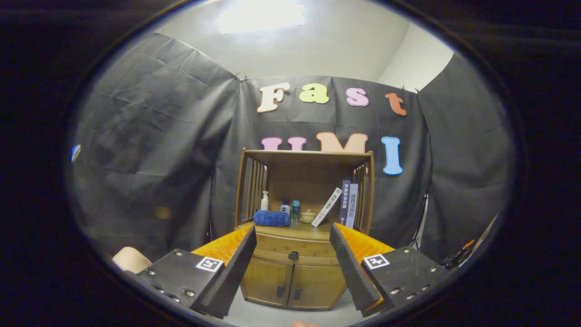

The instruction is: Pull open the drawer, take out the items inside it, and place them on the countertop above the cabinet.

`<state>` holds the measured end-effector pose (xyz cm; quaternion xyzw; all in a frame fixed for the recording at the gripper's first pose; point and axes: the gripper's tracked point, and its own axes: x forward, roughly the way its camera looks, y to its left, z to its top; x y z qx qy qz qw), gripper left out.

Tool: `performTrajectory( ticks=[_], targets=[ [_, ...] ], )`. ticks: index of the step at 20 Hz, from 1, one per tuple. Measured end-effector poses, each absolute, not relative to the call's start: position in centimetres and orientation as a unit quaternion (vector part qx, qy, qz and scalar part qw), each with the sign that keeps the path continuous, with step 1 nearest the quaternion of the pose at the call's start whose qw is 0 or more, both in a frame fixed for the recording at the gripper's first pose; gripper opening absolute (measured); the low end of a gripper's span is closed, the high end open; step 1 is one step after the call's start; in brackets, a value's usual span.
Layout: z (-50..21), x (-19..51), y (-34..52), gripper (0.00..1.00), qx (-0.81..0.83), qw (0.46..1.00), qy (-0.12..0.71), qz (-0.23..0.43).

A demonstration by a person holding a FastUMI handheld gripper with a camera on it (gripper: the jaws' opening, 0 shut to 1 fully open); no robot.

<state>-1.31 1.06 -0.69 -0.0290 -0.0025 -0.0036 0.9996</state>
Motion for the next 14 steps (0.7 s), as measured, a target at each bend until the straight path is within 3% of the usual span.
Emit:
performTrajectory(
  ticks=[14],
  targets=[
    [-4.1, 0.9, 0.4, 0.97, -0.038, 0.999, 0.035, -0.013]
  ],
)
